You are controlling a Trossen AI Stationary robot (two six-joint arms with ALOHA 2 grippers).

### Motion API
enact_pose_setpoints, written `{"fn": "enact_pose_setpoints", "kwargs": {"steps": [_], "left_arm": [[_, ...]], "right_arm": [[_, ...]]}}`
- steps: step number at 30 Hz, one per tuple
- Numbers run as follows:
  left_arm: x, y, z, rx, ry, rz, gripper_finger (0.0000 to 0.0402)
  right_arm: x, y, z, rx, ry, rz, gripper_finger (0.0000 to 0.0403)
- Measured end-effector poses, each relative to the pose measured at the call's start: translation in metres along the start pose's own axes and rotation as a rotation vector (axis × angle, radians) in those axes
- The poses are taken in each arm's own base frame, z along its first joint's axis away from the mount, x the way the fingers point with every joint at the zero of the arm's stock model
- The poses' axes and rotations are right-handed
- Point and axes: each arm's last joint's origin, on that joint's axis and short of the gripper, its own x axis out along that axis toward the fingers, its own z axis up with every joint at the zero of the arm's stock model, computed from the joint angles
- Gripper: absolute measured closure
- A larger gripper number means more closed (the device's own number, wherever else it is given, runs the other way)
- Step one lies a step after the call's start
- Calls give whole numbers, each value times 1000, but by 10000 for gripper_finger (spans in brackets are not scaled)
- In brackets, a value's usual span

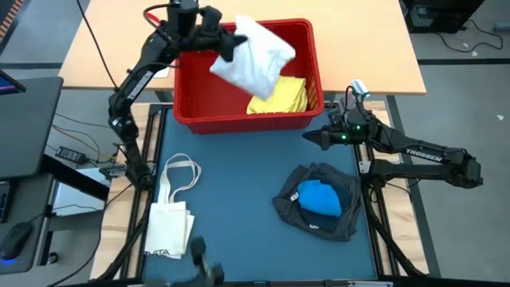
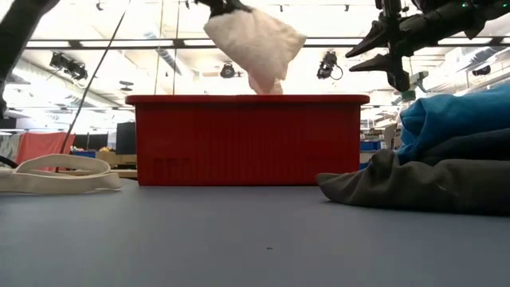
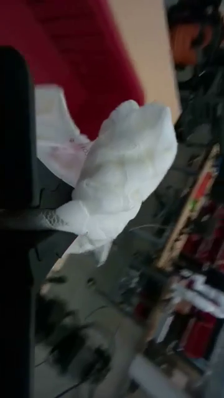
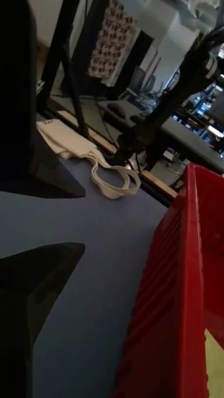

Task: Fold Laundry from Bin
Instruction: Remove the white shirt from the bin

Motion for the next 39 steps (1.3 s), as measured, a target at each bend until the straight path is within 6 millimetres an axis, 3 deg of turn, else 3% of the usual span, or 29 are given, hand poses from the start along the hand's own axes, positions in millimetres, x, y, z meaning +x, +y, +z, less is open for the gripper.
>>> {"fn": "enact_pose_setpoints", "kwargs": {"steps": [5, 8, 14, 18, 22, 27, 32, 35, 39], "left_arm": [[-17, -46, -11, -12, 122, -77, 389], [-21, -71, -23, -126, 218, -47, 389], [0, -123, -87, -140, 498, 10, 389], [-13, -154, -125, -125, 553, -37, 389], [-31, -158, -182, -229, 601, -40, 389], [-54, -153, -255, -438, 528, -129, 389], [-59, -138, -346, -569, 605, -92, 389], [-65, -125, -378, -608, 633, -57, 383], [-78, -104, -417, -570, 743, 59, 330]], "right_arm": [[0, 0, 1, 42, 15, 18, 270], [0, 1, -1, 66, 35, 39, 270], [1, 5, -4, 156, 43, 44, 270], [2, 12, -11, 227, 40, 34, 270], [4, 24, -19, 297, 1, 35, 270], [7, 36, -30, 313, -65, 18, 270], [22, 40, -43, 389, 32, 7, 270], [36, 47, -59, 395, 94, 17, 270], [60, 62, -83, 333, 135, 90, 268]]}}
